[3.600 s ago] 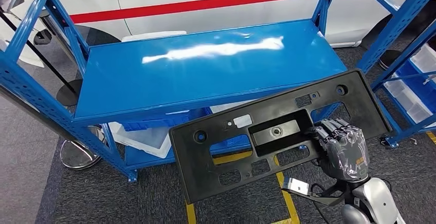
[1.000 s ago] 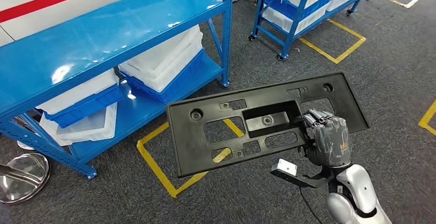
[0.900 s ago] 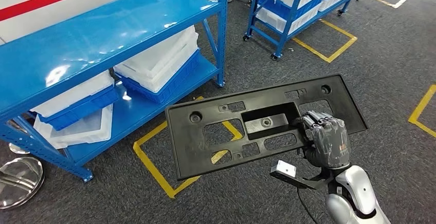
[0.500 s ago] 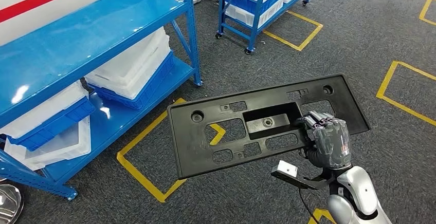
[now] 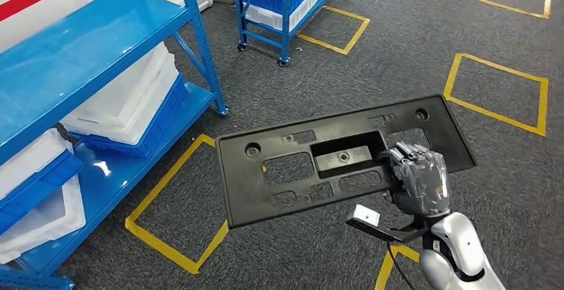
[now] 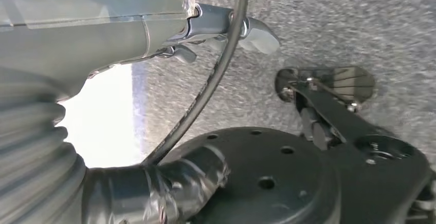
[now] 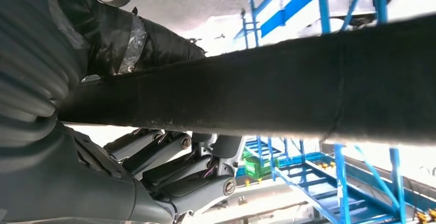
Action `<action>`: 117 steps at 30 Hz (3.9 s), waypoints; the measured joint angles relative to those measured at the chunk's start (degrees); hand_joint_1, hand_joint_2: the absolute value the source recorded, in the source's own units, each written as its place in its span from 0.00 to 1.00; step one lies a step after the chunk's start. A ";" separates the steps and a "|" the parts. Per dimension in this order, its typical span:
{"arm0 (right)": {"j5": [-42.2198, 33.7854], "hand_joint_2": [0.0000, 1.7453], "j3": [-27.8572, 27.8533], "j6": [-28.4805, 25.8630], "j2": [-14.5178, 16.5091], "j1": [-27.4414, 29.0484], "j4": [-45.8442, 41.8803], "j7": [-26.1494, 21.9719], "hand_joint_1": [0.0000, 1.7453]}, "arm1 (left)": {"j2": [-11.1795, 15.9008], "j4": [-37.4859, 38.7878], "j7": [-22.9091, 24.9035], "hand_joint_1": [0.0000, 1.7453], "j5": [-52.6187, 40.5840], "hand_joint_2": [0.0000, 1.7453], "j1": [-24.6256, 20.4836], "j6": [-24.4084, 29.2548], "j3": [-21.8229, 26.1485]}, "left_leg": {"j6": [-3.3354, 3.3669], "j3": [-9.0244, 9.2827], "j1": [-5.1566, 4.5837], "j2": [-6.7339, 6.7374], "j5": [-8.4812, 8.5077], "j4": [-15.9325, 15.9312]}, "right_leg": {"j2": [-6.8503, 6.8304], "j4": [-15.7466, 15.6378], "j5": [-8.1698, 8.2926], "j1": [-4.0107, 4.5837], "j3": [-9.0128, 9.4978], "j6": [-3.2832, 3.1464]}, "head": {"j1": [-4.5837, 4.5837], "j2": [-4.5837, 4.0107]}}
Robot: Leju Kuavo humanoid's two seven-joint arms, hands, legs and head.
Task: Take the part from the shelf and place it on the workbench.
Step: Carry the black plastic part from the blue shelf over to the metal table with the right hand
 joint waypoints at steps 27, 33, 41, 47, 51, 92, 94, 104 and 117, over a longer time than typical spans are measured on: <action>1.77 1.00 -0.09 -7.87 0.76 12.56 -5.86 0.73 1.00 | 2.39 -0.01 -1.56 0.00 -11.52 1.00 -2.09 9.71 -9.81 | -0.34 -2.21 0.04 2.20 -1.60 5.83 | -2.40 -0.45 -0.53 0.85 0.92 -1.43 | 0.10 0.00; 2.60 1.00 -3.86 -9.03 0.44 19.22 -8.95 0.11 1.00 | 2.24 0.00 -1.50 0.00 -9.27 1.00 -2.71 10.19 -9.60 | 1.17 0.73 -0.02 1.88 0.28 -0.88 | 0.03 0.17 -0.26 0.42 -0.32 0.55 | 0.15 0.00; 3.96 1.00 -5.46 -10.02 -0.06 24.32 -11.07 0.64 1.00 | 2.42 0.01 4.41 0.00 -1.96 1.00 -1.85 7.82 -5.63 | 1.63 0.96 -0.12 7.91 0.60 -1.64 | -7.42 9.60 -5.12 -0.54 -3.14 2.11 | 0.37 0.00; 5.81 1.00 -5.48 -10.79 -1.78 28.50 -14.48 5.28 1.00 | 2.58 -0.01 5.00 0.00 -3.04 1.00 -1.31 6.45 -4.02 | -0.28 2.09 -0.50 10.89 -0.50 -1.46 | -9.64 -0.84 -2.28 0.21 2.69 0.62 | 0.33 0.00; 6.65 1.00 -5.21 -9.16 -2.33 28.41 -15.86 5.95 1.00 | 2.48 -0.01 2.25 0.00 -5.94 1.00 -1.31 4.13 -4.78 | -0.94 -0.82 -0.01 6.12 -5.34 5.82 | -7.17 -1.65 -1.68 0.11 2.90 -0.93 | 0.31 0.00; -6.41 1.00 12.68 1.64 7.41 -6.32 4.05 1.19 1.00 | 4.65 -0.09 0.02 0.00 1.27 1.00 -1.68 -0.57 0.09 | -0.48 -1.61 0.43 0.09 0.90 0.74 | -0.76 -0.16 -0.88 0.91 0.79 -0.20 | 0.45 0.00; -8.13 1.00 10.33 0.67 3.12 -2.87 1.06 -0.51 1.00 | 4.68 -0.09 -0.70 0.00 0.88 1.00 -1.84 -0.68 -0.19 | 0.18 -1.35 0.57 1.27 1.14 0.28 | -1.02 0.14 -1.24 0.84 0.55 0.44 | 0.52 0.00; -10.88 1.00 5.92 3.70 -2.37 -1.55 -3.08 -3.19 1.00 | 5.28 -0.09 1.47 0.00 1.83 1.00 -3.03 -2.48 -0.85 | 0.78 -0.12 0.22 9.35 0.29 -0.34 | -10.07 2.89 -1.38 0.36 -0.67 1.88 | 0.90 0.00; -9.39 1.00 1.71 1.73 -2.99 -0.40 -5.56 -1.94 1.00 | 5.18 -0.13 4.84 0.00 4.98 1.00 -2.88 -0.66 0.42 | -0.97 -6.73 0.33 4.18 -3.67 12.42 | -3.86 -1.07 -0.97 0.57 1.98 -1.04 | 0.78 0.00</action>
